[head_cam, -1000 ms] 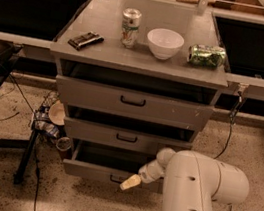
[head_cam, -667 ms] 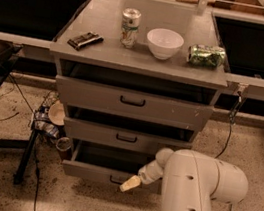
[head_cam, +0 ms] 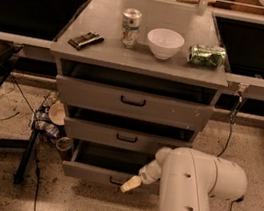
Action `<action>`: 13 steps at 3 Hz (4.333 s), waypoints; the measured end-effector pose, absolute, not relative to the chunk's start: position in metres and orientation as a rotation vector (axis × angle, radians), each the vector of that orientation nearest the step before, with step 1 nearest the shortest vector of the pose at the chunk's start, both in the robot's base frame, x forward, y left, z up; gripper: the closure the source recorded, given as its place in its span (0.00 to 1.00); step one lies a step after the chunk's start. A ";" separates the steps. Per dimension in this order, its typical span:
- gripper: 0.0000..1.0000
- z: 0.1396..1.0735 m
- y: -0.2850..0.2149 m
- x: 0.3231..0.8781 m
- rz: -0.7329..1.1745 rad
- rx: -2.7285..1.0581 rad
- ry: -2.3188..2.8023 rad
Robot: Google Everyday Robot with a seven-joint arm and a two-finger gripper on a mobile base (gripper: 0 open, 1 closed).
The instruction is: Open bottom drawer
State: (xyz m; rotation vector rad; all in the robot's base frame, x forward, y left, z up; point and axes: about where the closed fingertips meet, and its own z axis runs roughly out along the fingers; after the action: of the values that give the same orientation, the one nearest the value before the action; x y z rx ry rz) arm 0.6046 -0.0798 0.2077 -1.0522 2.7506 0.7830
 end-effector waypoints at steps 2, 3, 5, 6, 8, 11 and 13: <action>0.00 0.206 -0.094 0.601 0.677 -1.060 2.832; 0.00 0.217 -0.114 0.608 0.548 -1.001 2.857; 0.00 0.225 -0.134 0.609 0.461 -0.862 2.827; 0.00 0.219 -0.132 0.611 0.481 -0.851 2.825; 0.00 0.202 -0.111 0.621 0.567 -0.891 2.796; 0.00 0.177 -0.086 0.628 0.676 -0.978 2.810; 0.00 0.176 -0.108 0.608 0.613 -1.016 2.938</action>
Offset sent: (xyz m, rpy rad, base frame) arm -0.0131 -0.0781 0.0019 -0.4325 0.0811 -0.0361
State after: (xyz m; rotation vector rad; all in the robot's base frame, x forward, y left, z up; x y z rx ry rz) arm 0.6084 -0.1082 0.1761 -1.0161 2.9384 0.6131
